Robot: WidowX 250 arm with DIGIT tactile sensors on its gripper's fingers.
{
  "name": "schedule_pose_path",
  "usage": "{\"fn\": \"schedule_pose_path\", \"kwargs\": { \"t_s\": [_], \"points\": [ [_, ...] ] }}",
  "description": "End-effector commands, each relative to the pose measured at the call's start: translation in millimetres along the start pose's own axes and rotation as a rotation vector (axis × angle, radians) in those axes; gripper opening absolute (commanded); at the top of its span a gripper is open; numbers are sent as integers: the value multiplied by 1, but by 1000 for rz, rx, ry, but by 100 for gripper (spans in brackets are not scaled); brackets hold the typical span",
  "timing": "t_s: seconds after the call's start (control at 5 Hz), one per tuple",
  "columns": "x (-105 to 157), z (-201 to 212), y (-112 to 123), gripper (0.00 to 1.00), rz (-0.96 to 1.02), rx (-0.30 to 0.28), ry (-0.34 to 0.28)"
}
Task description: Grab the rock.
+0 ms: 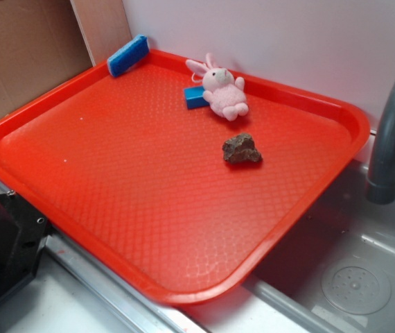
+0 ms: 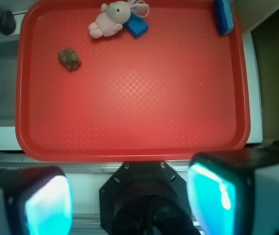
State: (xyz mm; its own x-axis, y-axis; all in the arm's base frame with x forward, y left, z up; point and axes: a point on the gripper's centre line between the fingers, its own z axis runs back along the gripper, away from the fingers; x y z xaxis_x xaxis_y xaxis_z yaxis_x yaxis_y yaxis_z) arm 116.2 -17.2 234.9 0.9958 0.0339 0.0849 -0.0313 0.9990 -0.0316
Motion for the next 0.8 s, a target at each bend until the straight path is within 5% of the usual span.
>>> {"fn": "schedule_pose_path", "kwargs": {
  "t_s": [0.0,0.2,0.4,0.6],
  "points": [
    [0,0,0,100,0,0,0],
    [11,-20,-38,100,40,88,-67],
    [20,-38,-70,100,246,64,-151],
    [44,-52,-94,100,415,-75,-239]
  ]
}}
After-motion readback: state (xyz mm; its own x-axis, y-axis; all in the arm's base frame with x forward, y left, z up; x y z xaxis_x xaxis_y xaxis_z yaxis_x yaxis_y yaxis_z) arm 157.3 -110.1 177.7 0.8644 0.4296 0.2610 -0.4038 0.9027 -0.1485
